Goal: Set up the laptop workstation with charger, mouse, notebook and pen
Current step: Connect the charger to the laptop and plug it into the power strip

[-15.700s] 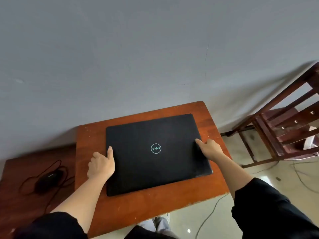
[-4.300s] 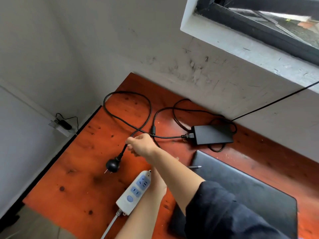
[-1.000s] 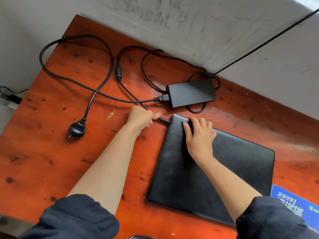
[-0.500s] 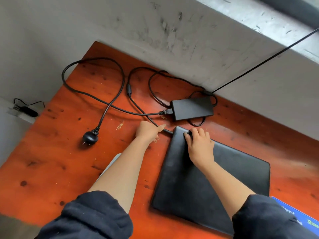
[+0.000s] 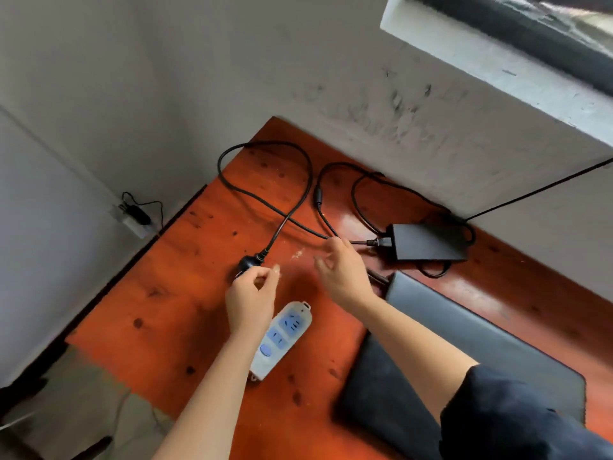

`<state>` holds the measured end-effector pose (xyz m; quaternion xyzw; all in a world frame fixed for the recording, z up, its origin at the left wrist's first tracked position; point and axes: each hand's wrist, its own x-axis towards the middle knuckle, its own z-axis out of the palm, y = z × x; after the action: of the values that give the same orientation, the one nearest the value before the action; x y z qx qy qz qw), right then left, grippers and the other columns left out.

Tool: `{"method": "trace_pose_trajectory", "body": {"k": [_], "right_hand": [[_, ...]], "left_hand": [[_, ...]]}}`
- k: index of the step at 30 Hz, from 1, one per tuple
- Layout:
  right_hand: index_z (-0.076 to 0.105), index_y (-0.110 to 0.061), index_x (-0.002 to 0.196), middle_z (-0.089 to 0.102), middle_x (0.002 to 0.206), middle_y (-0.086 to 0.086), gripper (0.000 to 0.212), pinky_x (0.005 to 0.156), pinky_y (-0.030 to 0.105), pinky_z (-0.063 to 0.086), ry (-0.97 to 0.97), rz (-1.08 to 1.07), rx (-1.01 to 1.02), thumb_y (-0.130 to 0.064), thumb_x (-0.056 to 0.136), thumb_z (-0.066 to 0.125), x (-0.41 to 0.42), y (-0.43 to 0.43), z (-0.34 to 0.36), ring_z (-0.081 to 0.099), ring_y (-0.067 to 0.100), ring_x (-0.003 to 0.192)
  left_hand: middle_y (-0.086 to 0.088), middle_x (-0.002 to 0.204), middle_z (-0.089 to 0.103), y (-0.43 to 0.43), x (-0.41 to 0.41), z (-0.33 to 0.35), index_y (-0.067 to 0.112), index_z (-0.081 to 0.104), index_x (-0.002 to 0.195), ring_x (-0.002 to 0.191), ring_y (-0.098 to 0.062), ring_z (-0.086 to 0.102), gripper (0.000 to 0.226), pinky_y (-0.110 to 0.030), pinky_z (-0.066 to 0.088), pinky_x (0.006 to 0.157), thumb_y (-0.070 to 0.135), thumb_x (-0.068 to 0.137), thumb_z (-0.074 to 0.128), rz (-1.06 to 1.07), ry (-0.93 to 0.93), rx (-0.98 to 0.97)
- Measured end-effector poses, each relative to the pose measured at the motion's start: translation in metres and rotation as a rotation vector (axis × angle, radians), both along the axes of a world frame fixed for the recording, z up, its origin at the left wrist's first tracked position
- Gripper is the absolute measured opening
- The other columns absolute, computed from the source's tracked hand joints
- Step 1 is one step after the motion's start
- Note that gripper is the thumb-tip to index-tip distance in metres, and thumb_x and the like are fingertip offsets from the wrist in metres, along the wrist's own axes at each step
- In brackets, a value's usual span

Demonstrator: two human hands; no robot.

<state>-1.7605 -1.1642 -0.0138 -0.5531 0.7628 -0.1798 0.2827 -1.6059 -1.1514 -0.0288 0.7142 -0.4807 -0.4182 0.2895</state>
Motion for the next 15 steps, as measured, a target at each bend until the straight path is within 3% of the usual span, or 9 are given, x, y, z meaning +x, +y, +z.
{"method": "trace_pose_trajectory", "body": {"k": [5,8,11,15], "right_hand": [[0.057,-0.008,0.116,0.062,0.108,0.007,0.044,0.081,0.031,0.043,-0.207,-0.003,0.187,-0.043,0.089,0.059,0.063,-0.023,-0.012,0.057,0.022,0.1],[0.06,-0.012,0.094,0.067,0.091,0.008,0.041,0.076,0.038,0.051,-0.352,-0.123,0.232,-0.051,0.085,0.059,0.081,-0.033,-0.02,0.065,0.028,0.088],[0.063,-0.018,0.078,0.063,0.07,0.0,0.028,0.074,0.041,0.055,-0.468,-0.161,0.222,-0.045,0.085,0.065,0.084,-0.038,-0.02,0.061,0.021,0.068],[0.065,-0.008,0.081,0.062,0.072,0.005,0.022,0.048,0.019,0.05,-0.541,-0.131,0.284,-0.029,0.088,0.067,0.07,-0.04,0.002,0.057,0.012,0.051]], "left_hand": [[0.001,0.081,0.058,0.031,0.04,-0.022,0.013,0.072,0.083,0.083,-0.025,0.059,0.017,-0.029,0.039,0.071,0.027,0.089,0.064,0.041,-0.159,0.012],[0.002,0.09,0.06,0.043,0.043,-0.027,0.016,0.071,0.084,0.091,-0.019,0.054,0.016,-0.024,0.036,0.075,0.03,0.089,0.064,-0.013,-0.181,-0.023],[0.004,0.1,0.059,0.052,0.04,-0.029,0.016,0.071,0.088,0.097,-0.012,0.046,0.019,-0.021,0.036,0.079,0.034,0.089,0.063,-0.049,-0.202,-0.05],[0.009,0.113,0.053,0.066,0.041,-0.031,0.021,0.071,0.096,0.104,-0.003,0.037,0.024,-0.018,0.036,0.081,0.042,0.089,0.06,-0.138,-0.244,-0.069]]}}
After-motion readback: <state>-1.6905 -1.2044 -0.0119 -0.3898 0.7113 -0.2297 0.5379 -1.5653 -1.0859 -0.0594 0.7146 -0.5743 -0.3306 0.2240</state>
